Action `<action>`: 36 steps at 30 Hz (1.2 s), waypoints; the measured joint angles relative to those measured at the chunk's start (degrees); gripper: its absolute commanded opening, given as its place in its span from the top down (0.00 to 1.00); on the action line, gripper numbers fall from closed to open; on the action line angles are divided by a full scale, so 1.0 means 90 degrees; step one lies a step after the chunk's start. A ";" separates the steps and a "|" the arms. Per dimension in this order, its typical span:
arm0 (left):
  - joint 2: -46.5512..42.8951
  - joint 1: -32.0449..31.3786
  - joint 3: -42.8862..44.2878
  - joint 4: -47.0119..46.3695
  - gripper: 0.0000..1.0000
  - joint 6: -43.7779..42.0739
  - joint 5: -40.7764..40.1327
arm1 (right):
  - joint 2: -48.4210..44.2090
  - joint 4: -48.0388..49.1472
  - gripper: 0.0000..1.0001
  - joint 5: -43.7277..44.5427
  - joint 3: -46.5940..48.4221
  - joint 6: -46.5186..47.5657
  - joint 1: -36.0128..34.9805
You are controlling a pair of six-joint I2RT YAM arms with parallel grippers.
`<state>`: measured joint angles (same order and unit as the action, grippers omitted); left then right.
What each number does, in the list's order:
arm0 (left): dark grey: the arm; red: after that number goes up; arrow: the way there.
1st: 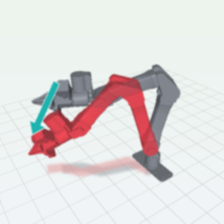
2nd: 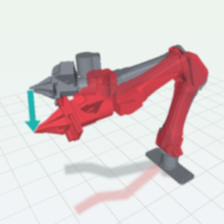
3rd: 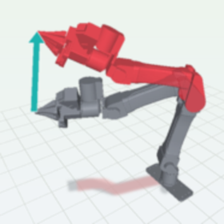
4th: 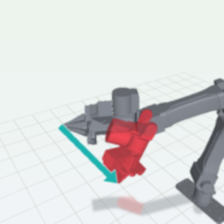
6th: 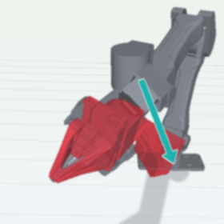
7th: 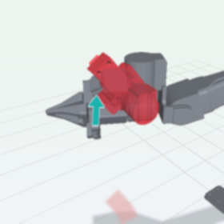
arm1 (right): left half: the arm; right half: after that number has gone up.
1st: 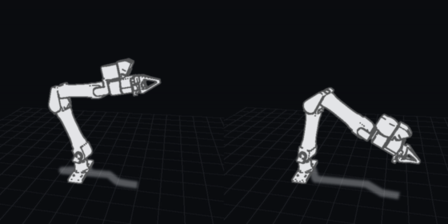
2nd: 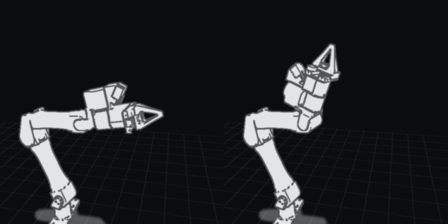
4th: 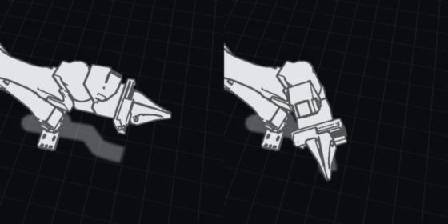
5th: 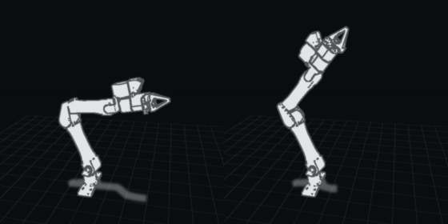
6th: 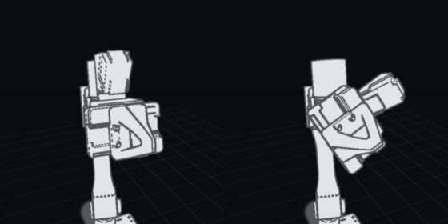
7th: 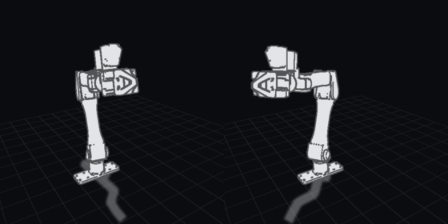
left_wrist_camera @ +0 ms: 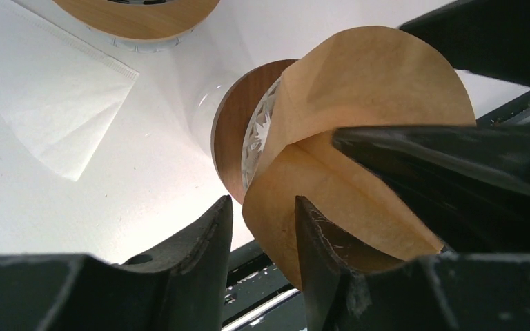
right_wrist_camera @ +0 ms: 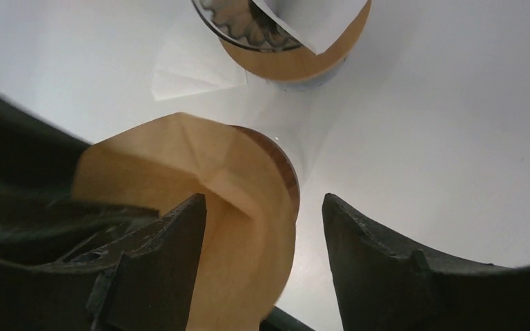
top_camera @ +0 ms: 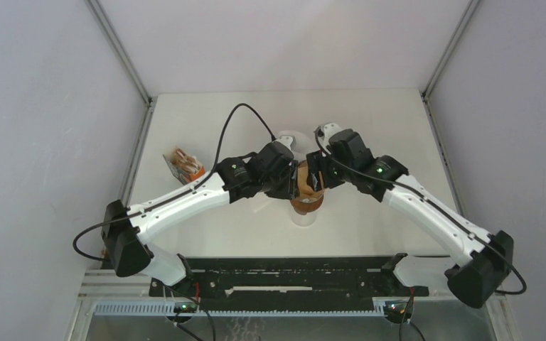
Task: Place the coffee filter in the dripper
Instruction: Place the coffee filter in the coffee dripper.
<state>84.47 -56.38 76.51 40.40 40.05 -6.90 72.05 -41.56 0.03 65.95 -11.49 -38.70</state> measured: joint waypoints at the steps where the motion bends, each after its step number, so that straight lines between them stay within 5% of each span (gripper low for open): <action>1: 0.0000 0.0000 0.0000 0.0000 0.56 -0.0002 0.0000 | -0.0168 0.0049 0.27 -0.0015 -0.0034 0.0019 -0.0002; 8: 0.0000 0.0000 0.0000 0.0000 0.54 -0.0002 -0.0002 | -0.0901 0.0362 0.21 -0.0255 -0.0078 0.0233 0.0010; 36: 0.0000 0.0000 0.0000 -0.0034 0.53 -0.0002 -0.0046 | 0.0537 0.0046 0.19 0.0262 -0.0245 0.0461 -0.0131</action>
<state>84.47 -56.38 76.51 40.10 40.03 -7.31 76.88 -41.15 2.39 63.75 -7.33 -39.88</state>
